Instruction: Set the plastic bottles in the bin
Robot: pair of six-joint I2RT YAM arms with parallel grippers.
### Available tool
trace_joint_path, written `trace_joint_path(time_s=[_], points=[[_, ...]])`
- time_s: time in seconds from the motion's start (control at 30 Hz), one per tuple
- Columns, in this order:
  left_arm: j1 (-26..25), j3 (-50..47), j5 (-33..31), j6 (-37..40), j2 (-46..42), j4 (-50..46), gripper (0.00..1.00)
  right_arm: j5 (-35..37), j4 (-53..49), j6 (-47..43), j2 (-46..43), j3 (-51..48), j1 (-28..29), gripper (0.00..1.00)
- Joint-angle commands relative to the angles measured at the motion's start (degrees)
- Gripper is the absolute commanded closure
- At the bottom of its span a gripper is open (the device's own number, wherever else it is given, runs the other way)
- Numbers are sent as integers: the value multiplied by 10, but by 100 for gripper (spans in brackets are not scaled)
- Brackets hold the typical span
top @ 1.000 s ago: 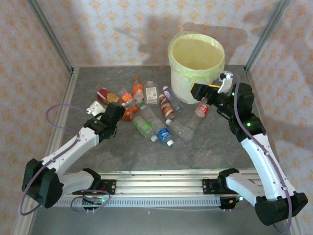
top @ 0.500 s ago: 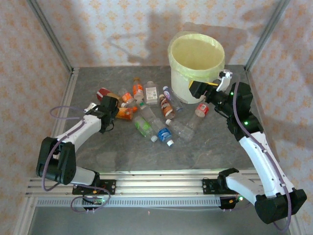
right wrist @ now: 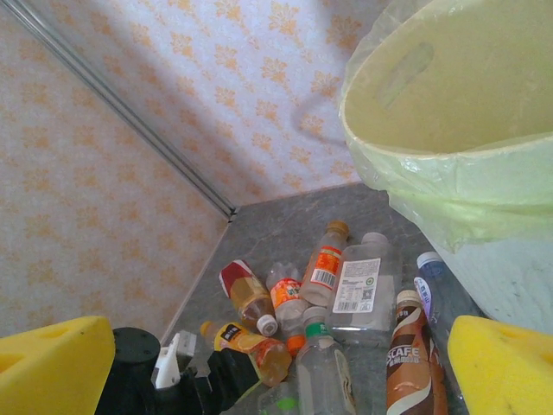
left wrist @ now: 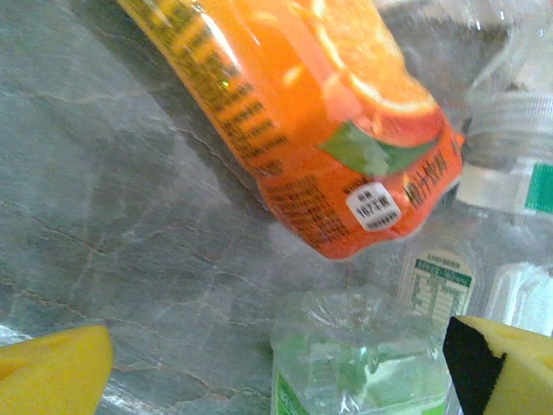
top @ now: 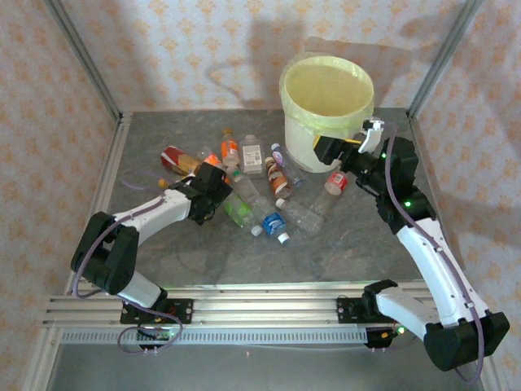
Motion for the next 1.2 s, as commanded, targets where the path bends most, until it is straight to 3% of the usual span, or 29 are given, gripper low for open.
trace_joint_path(time_s=[0.0, 0.5, 0.83, 1.17], points=[[-15, 34, 12, 33, 27, -13, 1, -3, 14, -5, 0, -4, 4, 1], [-40, 37, 10, 23, 65, -29, 16, -4, 1, -7, -3, -12, 5, 1], [-41, 42, 32, 31, 98, -12, 19, -2, 7, -5, -1, -16, 5, 1], [-41, 37, 9, 60, 71, -4, 40, -24, 22, -1, -4, -25, 5, 1]])
